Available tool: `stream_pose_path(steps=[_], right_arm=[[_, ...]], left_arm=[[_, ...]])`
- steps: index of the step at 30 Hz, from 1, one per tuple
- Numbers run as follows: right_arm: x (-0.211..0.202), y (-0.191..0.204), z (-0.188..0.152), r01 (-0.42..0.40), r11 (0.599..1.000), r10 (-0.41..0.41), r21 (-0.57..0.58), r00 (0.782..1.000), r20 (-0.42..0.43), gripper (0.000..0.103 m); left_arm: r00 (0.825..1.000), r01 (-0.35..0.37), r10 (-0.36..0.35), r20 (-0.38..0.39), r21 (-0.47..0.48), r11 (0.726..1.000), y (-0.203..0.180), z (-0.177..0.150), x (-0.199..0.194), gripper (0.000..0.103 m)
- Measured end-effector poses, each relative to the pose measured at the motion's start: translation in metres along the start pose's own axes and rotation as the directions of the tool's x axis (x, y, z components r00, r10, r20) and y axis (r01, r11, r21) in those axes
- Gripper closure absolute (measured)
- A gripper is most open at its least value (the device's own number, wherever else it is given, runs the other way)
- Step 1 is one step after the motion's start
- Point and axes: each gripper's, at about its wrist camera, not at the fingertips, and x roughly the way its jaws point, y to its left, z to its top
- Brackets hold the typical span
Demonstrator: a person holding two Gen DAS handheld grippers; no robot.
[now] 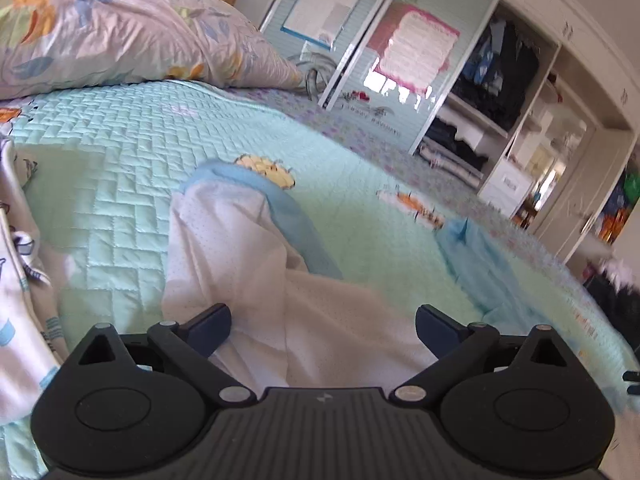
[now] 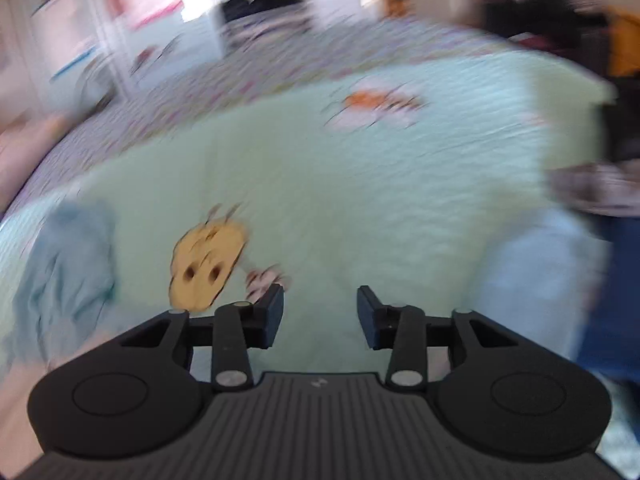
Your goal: Fold clothes
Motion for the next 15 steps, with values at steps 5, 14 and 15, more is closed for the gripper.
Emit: stream_pose_path(steps=[5,14,15], right_arm=[[-0.043,0.047,-0.064,-0.496,0.849,0.49,0.183,0.868,0.083,0.035],[0.004,0.091,-0.132,-0.749,0.656,0.755,0.092,0.649,-0.096,0.035],[0.007,0.089,-0.132,-0.765,0.635,0.773,0.11,0.626,-0.103,0.035]], left_arm=[[0.999,-0.038,0.037,-0.017,-0.058,0.998,0.003,0.021,-0.007,0.001],[0.979,-0.034,0.155,-0.133,0.643,0.765,-0.107,0.014,0.04,0.001],[0.98,0.0,0.129,-0.148,0.656,0.755,-0.113,0.016,0.043,0.001]])
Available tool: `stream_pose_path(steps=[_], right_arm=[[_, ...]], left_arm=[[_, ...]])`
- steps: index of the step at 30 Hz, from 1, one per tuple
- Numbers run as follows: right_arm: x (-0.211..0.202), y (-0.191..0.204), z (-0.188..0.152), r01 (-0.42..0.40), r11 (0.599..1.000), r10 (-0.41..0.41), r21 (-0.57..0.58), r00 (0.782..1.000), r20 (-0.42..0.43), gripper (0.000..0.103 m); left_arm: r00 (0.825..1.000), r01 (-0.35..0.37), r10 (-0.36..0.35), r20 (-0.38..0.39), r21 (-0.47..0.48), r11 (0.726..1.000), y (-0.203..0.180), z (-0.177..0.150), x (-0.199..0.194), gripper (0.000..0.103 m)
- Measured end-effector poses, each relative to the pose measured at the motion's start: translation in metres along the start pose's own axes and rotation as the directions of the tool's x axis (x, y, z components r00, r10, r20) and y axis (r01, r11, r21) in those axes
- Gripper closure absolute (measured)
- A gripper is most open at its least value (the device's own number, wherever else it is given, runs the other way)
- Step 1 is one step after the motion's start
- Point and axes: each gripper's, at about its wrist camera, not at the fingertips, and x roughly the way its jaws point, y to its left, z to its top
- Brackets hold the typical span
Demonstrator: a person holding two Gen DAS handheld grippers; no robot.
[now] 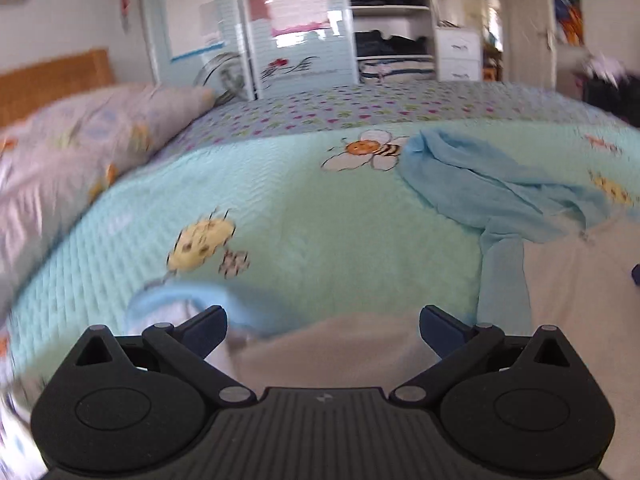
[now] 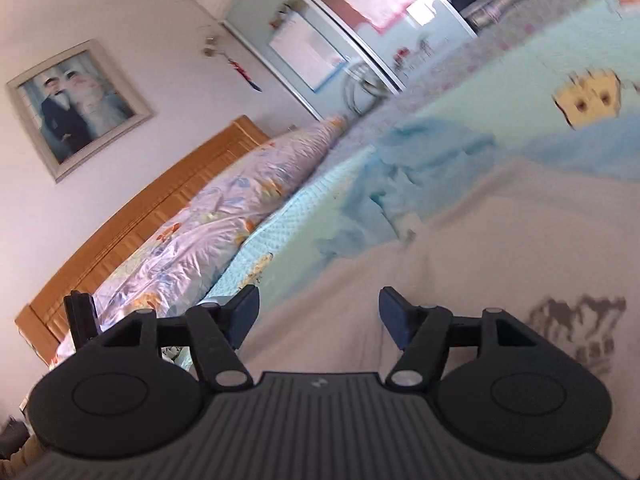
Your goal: Fold clothes
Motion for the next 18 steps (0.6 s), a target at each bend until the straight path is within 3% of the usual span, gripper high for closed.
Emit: stream_pose_path(steps=[2,6,12,17,18], right_arm=[[-0.002,-0.005,0.002,-0.048,0.998,0.048,0.03,0.999,0.005,0.035],[-0.006,-0.011,0.006,-0.092,0.993,0.092,0.08,0.996,0.003,0.035],[-0.011,-0.022,0.009,-0.128,0.981,0.127,0.148,0.992,0.015,0.035],[-0.012,-0.024,0.01,-0.125,0.98,0.124,0.153,0.992,0.019,0.035],[-0.011,-0.023,0.01,-0.122,0.981,0.121,0.151,0.993,0.016,0.035]], left_arm=[[0.998,0.064,-0.064,-0.004,0.036,0.997,-0.005,0.01,0.005,0.001],[0.986,0.132,-0.117,-0.122,0.123,0.984,-0.015,0.015,0.023,0.002],[0.965,0.182,-0.115,-0.236,0.287,0.94,-0.03,-0.001,0.039,0.001],[0.943,0.246,-0.164,-0.289,0.275,0.93,-0.026,0.002,0.049,0.001],[0.932,0.268,-0.184,-0.312,0.254,0.929,-0.023,0.004,0.054,0.001]])
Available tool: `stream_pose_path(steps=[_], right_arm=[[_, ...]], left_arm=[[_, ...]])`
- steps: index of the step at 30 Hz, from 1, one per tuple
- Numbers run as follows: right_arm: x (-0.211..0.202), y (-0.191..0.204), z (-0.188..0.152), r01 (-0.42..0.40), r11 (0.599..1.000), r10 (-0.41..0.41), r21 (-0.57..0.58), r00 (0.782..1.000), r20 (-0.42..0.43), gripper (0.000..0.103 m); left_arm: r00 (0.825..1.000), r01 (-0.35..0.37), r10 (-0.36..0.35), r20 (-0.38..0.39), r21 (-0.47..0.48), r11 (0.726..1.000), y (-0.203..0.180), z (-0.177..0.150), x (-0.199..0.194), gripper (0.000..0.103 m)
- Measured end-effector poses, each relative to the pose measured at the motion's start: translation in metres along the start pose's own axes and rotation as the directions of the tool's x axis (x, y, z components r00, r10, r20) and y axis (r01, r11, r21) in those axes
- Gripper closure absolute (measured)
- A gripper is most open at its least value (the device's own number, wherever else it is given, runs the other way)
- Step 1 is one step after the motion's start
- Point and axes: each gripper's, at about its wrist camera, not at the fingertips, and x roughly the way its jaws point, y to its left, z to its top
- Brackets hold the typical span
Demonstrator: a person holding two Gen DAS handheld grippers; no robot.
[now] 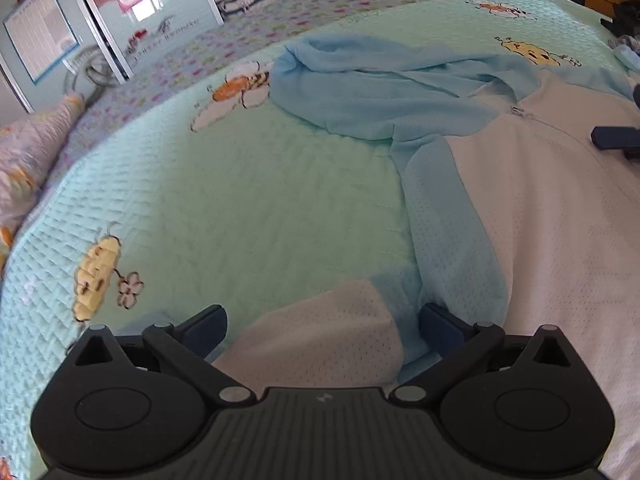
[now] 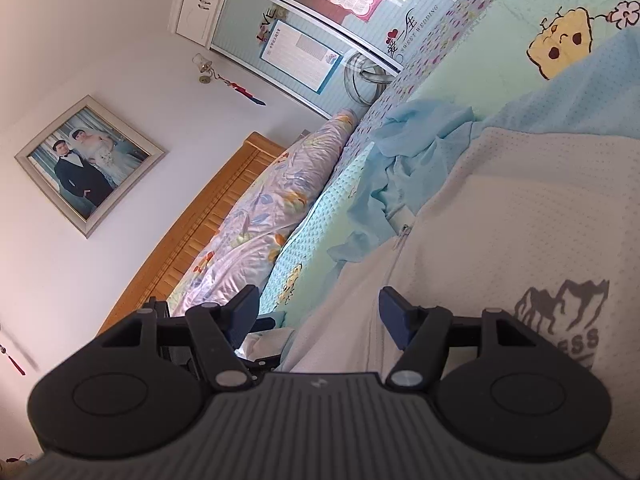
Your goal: Fold clothes
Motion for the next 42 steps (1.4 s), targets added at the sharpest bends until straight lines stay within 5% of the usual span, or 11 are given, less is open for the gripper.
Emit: stream_pose_path(steps=[5,8,10,14,16,22,27,32,37,39,42], right_arm=[[-0.001,-0.003,0.001,0.001,1.0,-0.001,0.009,1.0,-0.003,0.035],[-0.001,-0.004,0.001,0.001,1.0,-0.001,0.011,1.0,-0.006,0.035],[0.0,-0.004,0.001,0.002,1.0,-0.002,0.011,1.0,-0.007,0.035],[-0.002,-0.006,0.002,0.001,1.0,-0.001,0.013,1.0,-0.007,0.035],[-0.002,-0.005,0.001,0.001,1.0,-0.001,0.013,1.0,-0.007,0.035],[-0.003,-0.006,0.001,0.0,1.0,0.0,0.015,1.0,-0.006,0.035],[-0.002,-0.007,0.0,-0.001,1.0,0.001,0.013,1.0,-0.005,0.035],[-0.002,-0.008,0.0,-0.003,1.0,0.003,0.01,1.0,-0.01,0.035],[-0.002,-0.007,0.0,-0.004,1.0,0.004,0.012,1.0,-0.011,0.035],[-0.003,-0.006,0.0,-0.004,1.0,0.004,0.013,1.0,-0.011,0.035],[-0.003,-0.006,-0.001,-0.004,1.0,0.004,0.015,1.0,-0.011,0.035]], left_arm=[[0.983,0.149,-0.16,-0.091,-0.11,0.983,0.027,0.009,0.018,0.001],[0.981,0.15,-0.162,-0.109,-0.11,0.983,0.024,0.012,0.018,0.006],[0.987,0.13,-0.135,-0.084,-0.068,0.989,0.011,0.013,0.007,0.024],[0.997,0.065,-0.063,-0.036,0.066,0.996,-0.026,0.006,-0.012,0.094],[0.998,0.049,-0.045,-0.035,0.093,0.995,-0.033,0.006,-0.012,0.098],[1.0,0.026,-0.026,-0.01,0.046,0.999,-0.027,0.008,-0.019,0.098],[0.982,-0.174,0.179,0.055,-0.085,0.981,0.004,0.01,-0.032,0.099],[0.973,-0.232,0.228,-0.044,-0.208,0.95,0.041,0.004,-0.02,0.097],[0.959,-0.281,0.271,-0.079,-0.166,0.945,0.035,0.0,-0.012,0.063],[0.947,-0.322,0.316,-0.062,-0.203,0.925,0.042,-0.001,-0.016,0.04],[0.913,-0.4,0.404,-0.051,-0.297,0.867,0.057,-0.001,-0.031,0.036]])
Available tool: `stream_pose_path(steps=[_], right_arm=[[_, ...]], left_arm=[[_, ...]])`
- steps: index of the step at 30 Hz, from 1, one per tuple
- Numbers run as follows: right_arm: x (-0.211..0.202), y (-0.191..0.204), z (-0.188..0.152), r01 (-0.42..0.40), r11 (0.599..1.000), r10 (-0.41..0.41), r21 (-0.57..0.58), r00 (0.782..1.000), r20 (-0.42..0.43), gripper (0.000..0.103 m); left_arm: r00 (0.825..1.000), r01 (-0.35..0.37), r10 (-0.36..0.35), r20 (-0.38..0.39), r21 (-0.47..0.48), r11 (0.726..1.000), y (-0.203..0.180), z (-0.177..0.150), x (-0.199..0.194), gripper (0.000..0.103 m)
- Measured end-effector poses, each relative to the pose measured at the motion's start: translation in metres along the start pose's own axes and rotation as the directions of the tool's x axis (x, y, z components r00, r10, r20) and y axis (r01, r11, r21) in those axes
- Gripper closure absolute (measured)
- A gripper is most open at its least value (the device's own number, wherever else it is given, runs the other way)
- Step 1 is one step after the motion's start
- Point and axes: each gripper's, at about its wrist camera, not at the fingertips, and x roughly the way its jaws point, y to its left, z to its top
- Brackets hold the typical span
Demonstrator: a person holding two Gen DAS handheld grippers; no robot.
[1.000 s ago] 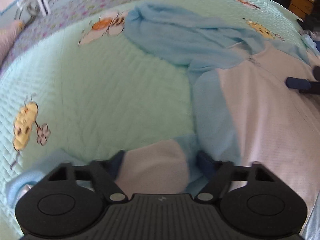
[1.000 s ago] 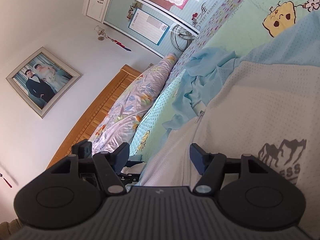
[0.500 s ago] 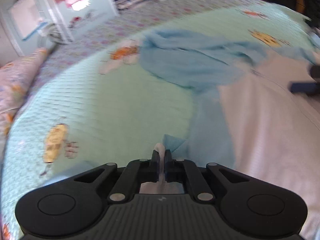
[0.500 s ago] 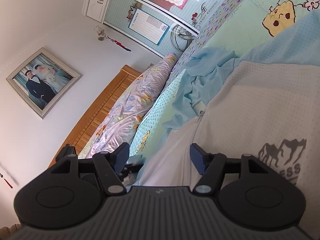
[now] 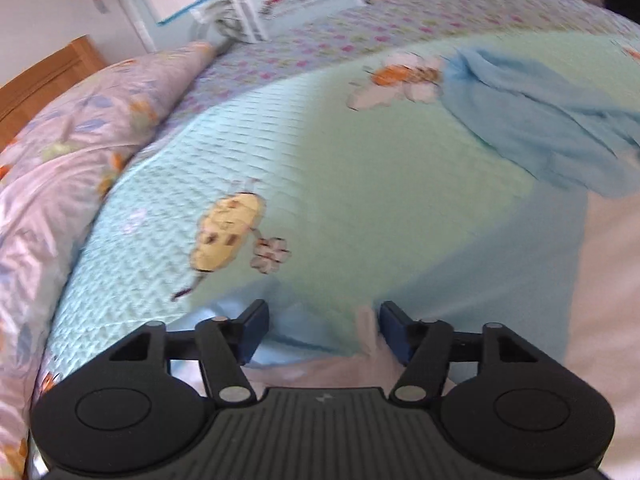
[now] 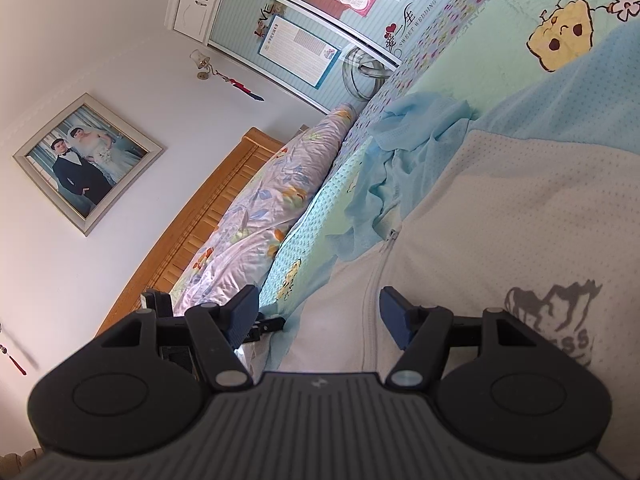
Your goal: Fold clothes
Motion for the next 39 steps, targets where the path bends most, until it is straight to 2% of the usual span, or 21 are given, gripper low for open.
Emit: stream_pose_path(steps=[2,6,8,9,11,12,16,17,19,21,22,24,26,27,28,31,32,34,36,37,39], right_arm=[[0.0,0.0,0.0,0.0,1.0,0.0,0.001,1.0,0.0,0.035],[0.0,0.001,-0.001,-0.001,1.0,0.001,0.004,1.0,0.0,0.035],[0.0,0.001,-0.001,-0.002,1.0,0.002,0.007,1.0,0.001,0.035],[0.0,0.001,-0.001,-0.002,1.0,0.002,0.006,1.0,0.0,0.035],[0.0,0.001,-0.001,-0.002,1.0,0.002,0.006,1.0,0.0,0.035],[0.0,0.001,0.0,-0.005,1.0,0.005,0.009,1.0,0.001,0.035],[-0.001,-0.002,0.001,-0.016,1.0,0.016,0.023,1.0,0.002,0.035],[0.0,-0.002,0.0,-0.015,1.0,0.015,0.021,1.0,0.001,0.035],[0.0,-0.002,0.001,-0.014,1.0,0.014,0.021,1.0,0.0,0.035],[0.001,-0.002,0.001,-0.012,1.0,0.012,0.025,1.0,0.0,0.035],[0.001,-0.001,0.001,-0.01,1.0,0.01,0.024,1.0,-0.001,0.035],[0.002,0.0,0.0,-0.005,1.0,0.005,0.018,1.0,-0.004,0.035],[0.003,0.001,0.0,-0.005,1.0,0.005,0.013,1.0,-0.007,0.033],[0.003,0.002,0.0,-0.007,1.0,0.007,0.012,1.0,-0.009,0.033],[0.003,0.002,0.0,-0.008,1.0,0.008,0.011,1.0,-0.011,0.033],[0.002,0.001,0.001,-0.014,1.0,0.014,0.016,1.0,-0.014,0.032],[0.002,0.0,0.001,-0.019,1.0,0.02,0.025,1.0,-0.012,0.033],[-0.003,-0.003,0.003,-0.019,0.999,0.018,0.042,1.0,0.014,0.033],[-0.009,-0.004,0.004,-0.007,0.999,0.004,0.053,0.998,0.064,0.032],[-0.013,-0.004,0.005,-0.002,0.998,-0.003,0.058,0.996,0.091,0.032],[-0.018,-0.004,0.006,0.009,0.998,-0.017,0.057,0.99,0.138,0.03]], left_arm=[[0.999,-0.039,0.04,0.027,-0.05,0.998,0.01,0.002,-0.01,0.036],[0.99,0.12,-0.116,0.078,-0.056,0.991,-0.003,0.001,-0.036,0.031],[0.967,0.241,-0.235,0.103,-0.06,0.969,-0.021,0.0,-0.045,0.019],[0.942,0.326,-0.317,0.109,-0.074,0.942,-0.028,0.0,-0.044,0.016],[0.892,0.45,-0.441,0.098,-0.108,0.886,-0.042,0.001,-0.033,0.016],[0.885,0.466,-0.459,0.081,-0.12,0.877,-0.048,0.001,-0.022,0.016],[0.955,0.291,-0.297,-0.002,-0.204,0.935,-0.038,-0.016,0.02,0.011],[0.97,0.236,-0.243,-0.007,-0.214,0.948,-0.033,-0.017,0.021,0.018],[0.99,0.14,-0.142,0.003,-0.214,0.967,-0.027,-0.016,0.015,0.016],[0.997,0.067,-0.061,0.036,-0.206,0.976,-0.027,-0.012,0.004,0.017],[0.992,0.124,-0.113,0.062,-0.238,0.963,-0.03,-0.011,-0.002,0.017],[0.955,0.294,-0.266,0.13,-0.313,0.903,-0.037,-0.01,-0.014,0.012],[0.895,0.447,-0.407,0.185,-0.362,0.818,-0.049,-0.012,-0.02,0.001],[0.859,0.512,-0.473,0.196,-0.374,0.773,-0.06,-0.016,-0.018,0.001],[0.843,0.535,-0.505,0.184,-0.38,0.754,-0.072,-0.019,-0.013,0.001],[0.943,0.331,-0.305,0.135,-0.276,0.902,-0.107,-0.029,-0.006,0.006],[0.982,0.184,-0.165,0.097,-0.251,0.95,-0.116,-0.029,-0.006,0.002],[0.996,0.082,-0.063,0.064,-0.367,0.927,-0.11,-0.028,-0.006,0.0],[0.995,0.103,-0.087,0.057,-0.514,0.852,-0.099,-0.029,-0.005,0.001],[0.994,0.107,-0.083,0.07,-0.527,0.843,-0.1,-0.029,-0.006,0.001],[0.993,0.1,-0.056,0.102,-0.506,0.856,-0.108,-0.035,-0.002,0.001]])
